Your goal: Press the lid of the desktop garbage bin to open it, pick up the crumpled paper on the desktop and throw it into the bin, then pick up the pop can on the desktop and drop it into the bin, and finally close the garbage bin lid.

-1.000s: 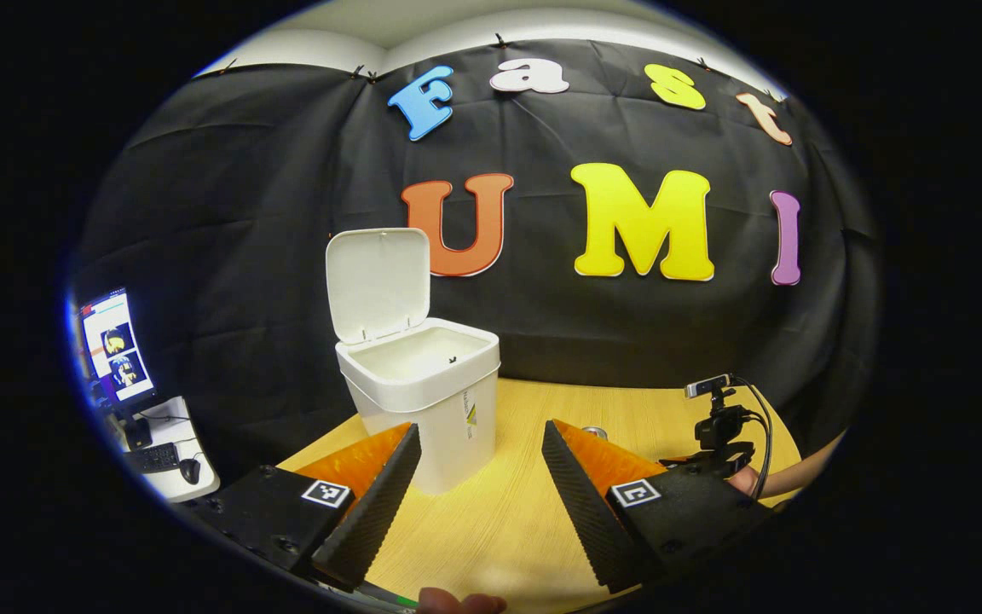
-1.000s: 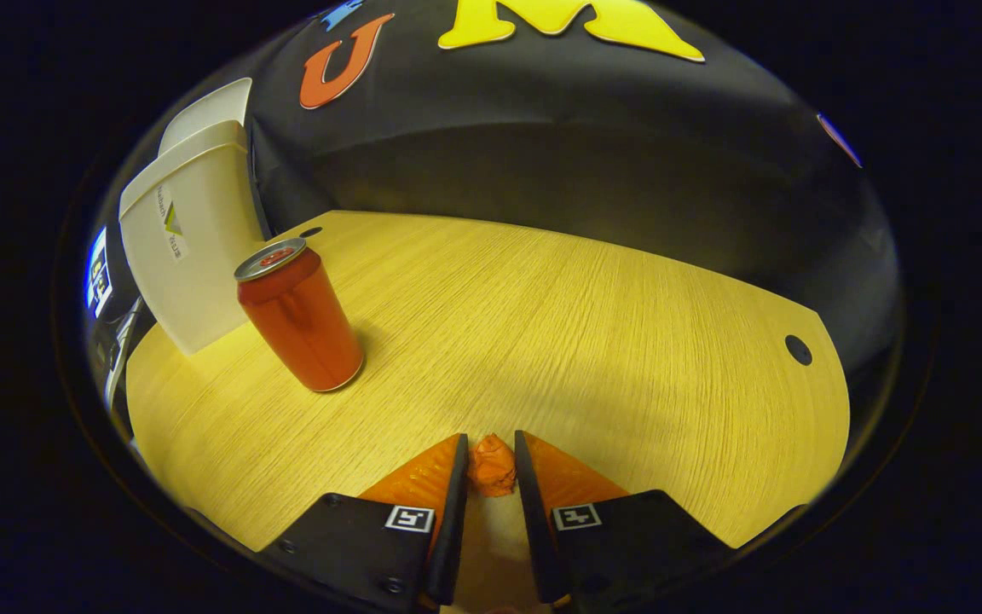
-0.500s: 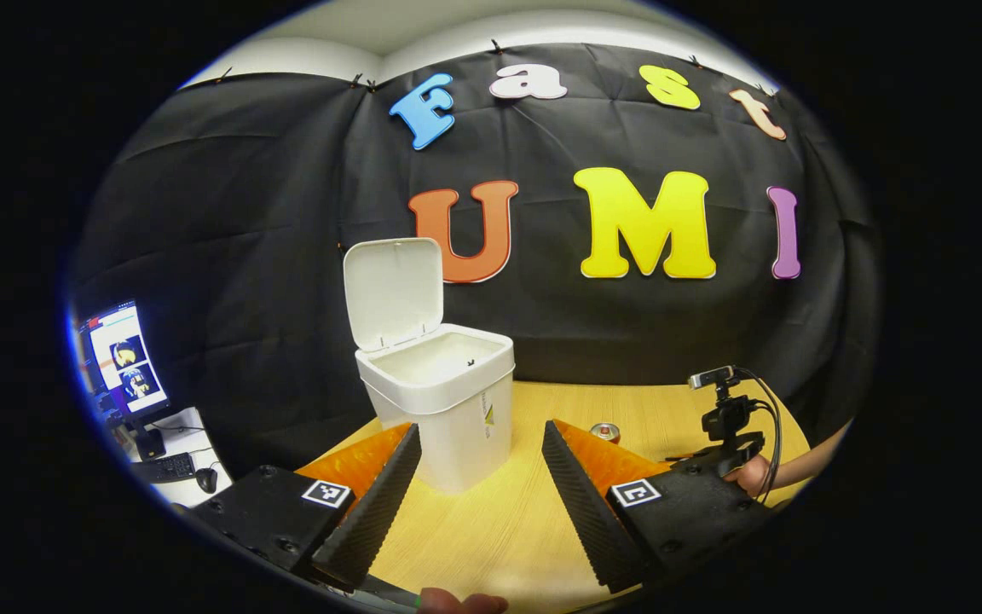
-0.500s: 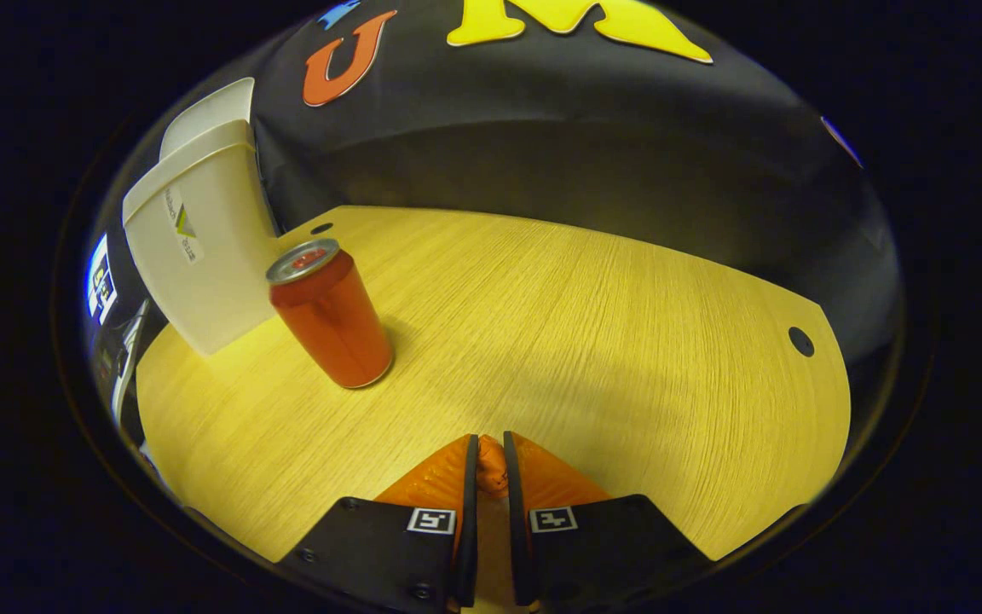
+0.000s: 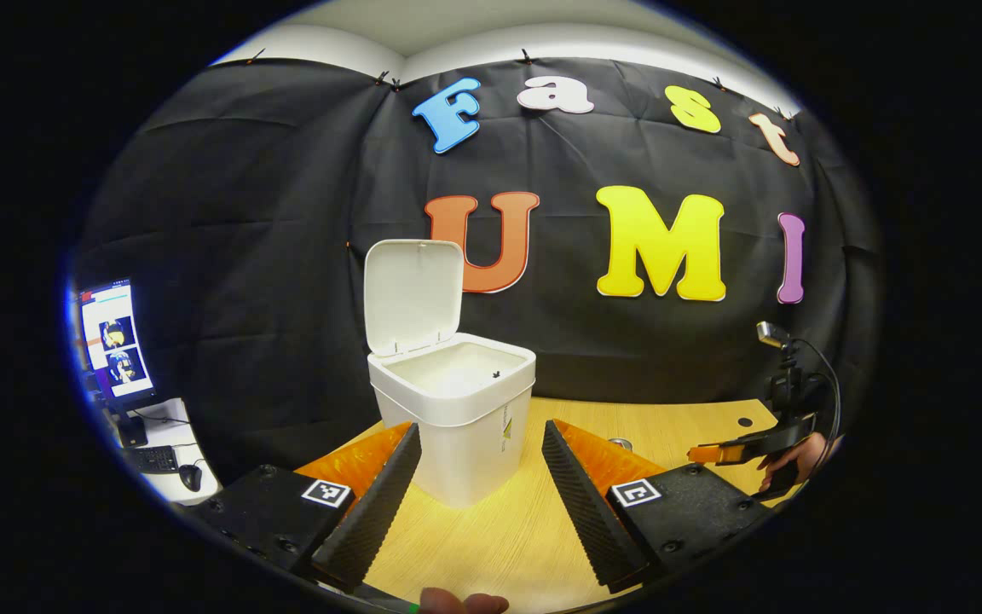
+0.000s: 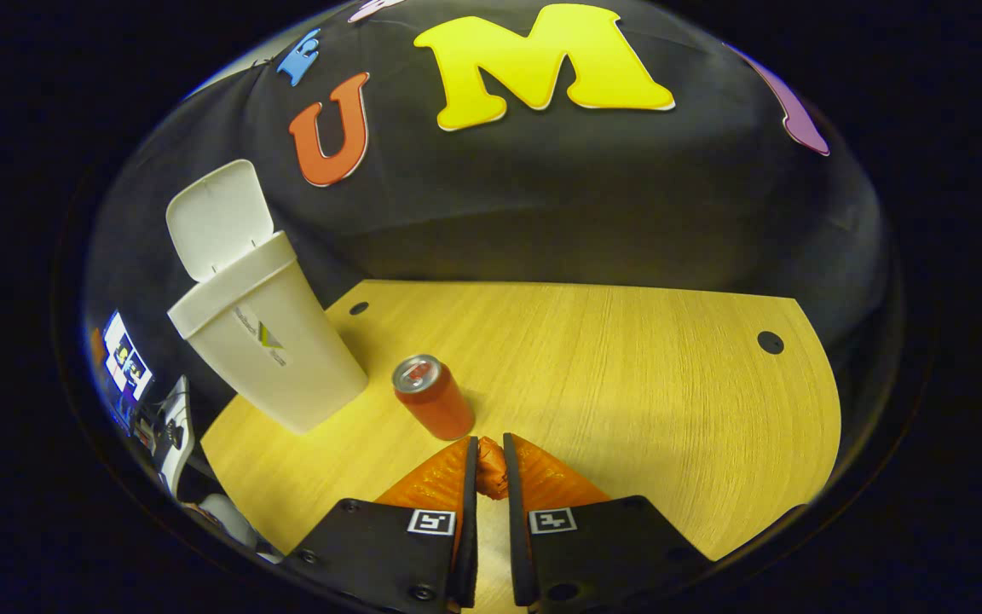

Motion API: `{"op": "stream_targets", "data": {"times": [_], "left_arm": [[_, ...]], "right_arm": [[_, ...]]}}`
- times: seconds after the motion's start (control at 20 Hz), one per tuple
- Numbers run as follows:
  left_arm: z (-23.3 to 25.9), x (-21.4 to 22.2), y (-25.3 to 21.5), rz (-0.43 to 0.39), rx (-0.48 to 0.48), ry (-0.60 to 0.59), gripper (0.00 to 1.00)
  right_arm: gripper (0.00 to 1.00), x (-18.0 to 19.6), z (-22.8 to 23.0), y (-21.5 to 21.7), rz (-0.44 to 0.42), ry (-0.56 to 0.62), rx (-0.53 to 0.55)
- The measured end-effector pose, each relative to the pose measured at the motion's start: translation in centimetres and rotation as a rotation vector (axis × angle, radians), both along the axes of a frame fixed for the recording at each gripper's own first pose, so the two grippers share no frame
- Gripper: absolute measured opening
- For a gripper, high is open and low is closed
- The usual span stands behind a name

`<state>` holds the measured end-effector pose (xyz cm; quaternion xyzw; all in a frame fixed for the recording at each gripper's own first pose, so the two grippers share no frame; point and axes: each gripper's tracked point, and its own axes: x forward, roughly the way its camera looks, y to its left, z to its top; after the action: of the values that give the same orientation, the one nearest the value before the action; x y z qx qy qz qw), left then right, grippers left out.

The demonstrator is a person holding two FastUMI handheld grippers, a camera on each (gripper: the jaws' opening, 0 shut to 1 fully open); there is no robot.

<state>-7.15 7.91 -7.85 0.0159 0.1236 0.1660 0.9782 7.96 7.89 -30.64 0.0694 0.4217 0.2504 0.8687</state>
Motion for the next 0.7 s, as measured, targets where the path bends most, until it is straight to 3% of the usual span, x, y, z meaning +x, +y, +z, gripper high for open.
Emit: {"op": "stream_targets", "data": {"times": [0.25,0.5,0.7], "left_arm": [[-0.8,0.0,2.3,0.013,-0.028,-0.019,0.95],[-0.8,-1.7,5.5,0.060,-0.051,-0.035,0.95],[-0.2,-3.6,8.0,0.104,-0.045,-0.043,0.95]], "right_arm": [[0.17,-0.1,8.0,5.2,0.055,-0.053,0.085],[0.17,0.7,14.7,14.0,0.168,-0.136,0.157],[0.17,0.8,17.5,21.4,0.259,-0.185,0.191]]}}
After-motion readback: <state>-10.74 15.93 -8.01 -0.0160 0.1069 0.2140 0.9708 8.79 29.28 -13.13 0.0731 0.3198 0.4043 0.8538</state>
